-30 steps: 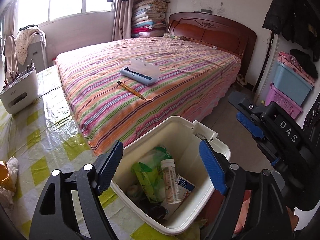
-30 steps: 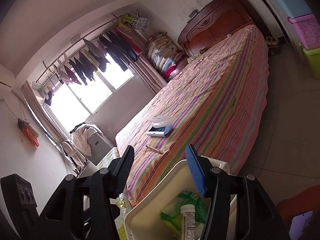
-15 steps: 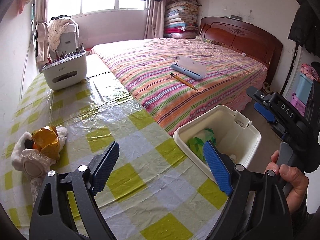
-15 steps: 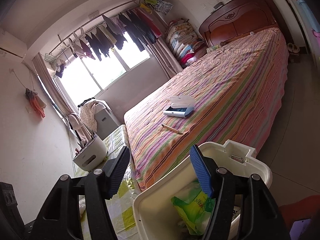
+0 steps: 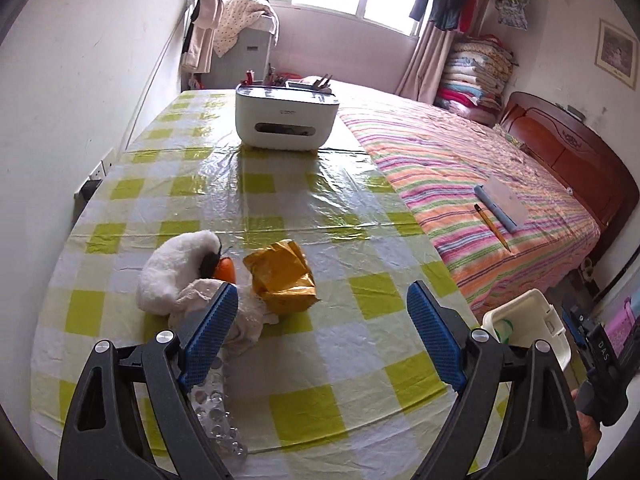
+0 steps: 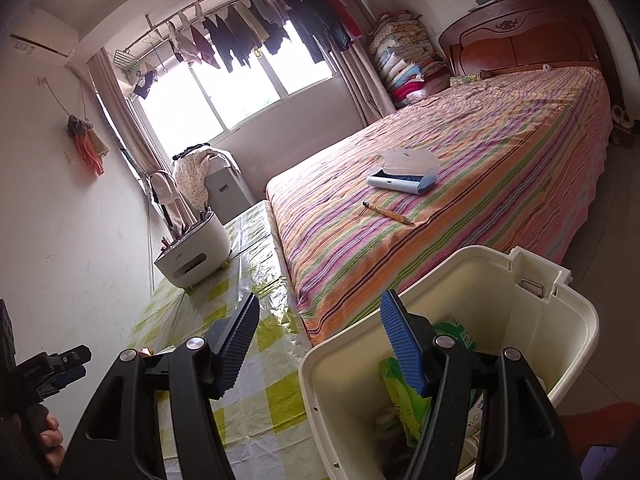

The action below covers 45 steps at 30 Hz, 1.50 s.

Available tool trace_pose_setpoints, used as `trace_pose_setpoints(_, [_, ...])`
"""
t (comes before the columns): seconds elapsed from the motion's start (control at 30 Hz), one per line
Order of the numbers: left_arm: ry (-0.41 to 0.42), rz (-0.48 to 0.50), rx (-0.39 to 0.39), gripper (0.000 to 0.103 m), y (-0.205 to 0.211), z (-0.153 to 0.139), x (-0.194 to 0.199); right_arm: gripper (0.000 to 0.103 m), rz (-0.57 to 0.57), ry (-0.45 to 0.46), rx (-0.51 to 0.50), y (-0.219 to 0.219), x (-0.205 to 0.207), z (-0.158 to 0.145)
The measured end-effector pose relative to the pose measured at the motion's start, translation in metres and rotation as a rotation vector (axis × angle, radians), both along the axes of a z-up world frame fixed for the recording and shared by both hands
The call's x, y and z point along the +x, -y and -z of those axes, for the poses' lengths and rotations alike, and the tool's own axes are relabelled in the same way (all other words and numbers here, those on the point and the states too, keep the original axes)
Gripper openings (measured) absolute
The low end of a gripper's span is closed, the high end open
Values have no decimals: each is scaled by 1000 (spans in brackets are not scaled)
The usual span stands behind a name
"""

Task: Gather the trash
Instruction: 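Move both tools back over the table, then grasp the white fluffy plush with the left tool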

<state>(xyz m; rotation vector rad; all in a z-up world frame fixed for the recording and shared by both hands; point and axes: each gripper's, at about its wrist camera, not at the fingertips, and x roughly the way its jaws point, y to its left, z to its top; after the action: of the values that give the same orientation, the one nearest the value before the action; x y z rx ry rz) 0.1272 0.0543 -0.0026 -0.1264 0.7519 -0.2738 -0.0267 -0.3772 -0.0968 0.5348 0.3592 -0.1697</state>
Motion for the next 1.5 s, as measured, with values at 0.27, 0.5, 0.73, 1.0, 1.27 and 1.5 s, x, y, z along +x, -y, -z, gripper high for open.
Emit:
trace_pose_setpoints(0.27, [-151,-143,53,85,-68,21,66,62,-31,-27,-2,-8,8,5])
trace_pose_setpoints(0.5, [-244,-179,107,85,-77,53,103,62,-45,-31,-16,-15,11,6])
trace_pose_setpoints(0.73, [-301,-166,108,85,-75,79,116,62,-56,-43,-30,-20,15,7])
trace_pose_setpoints(1.0, [-320,-168,-9,57,-94,86,119,62,-64,-32,-69,-30,15,5])
trace_pose_setpoints(1.27, [-298,-224,-86,47,-114,78,110,62,-173,6,-122,-59,25,-5])
trace_pose_setpoints(1.5, [-204,-229,-89,47,-117,53,92,62,-419,-17,-85,-106,67,-10])
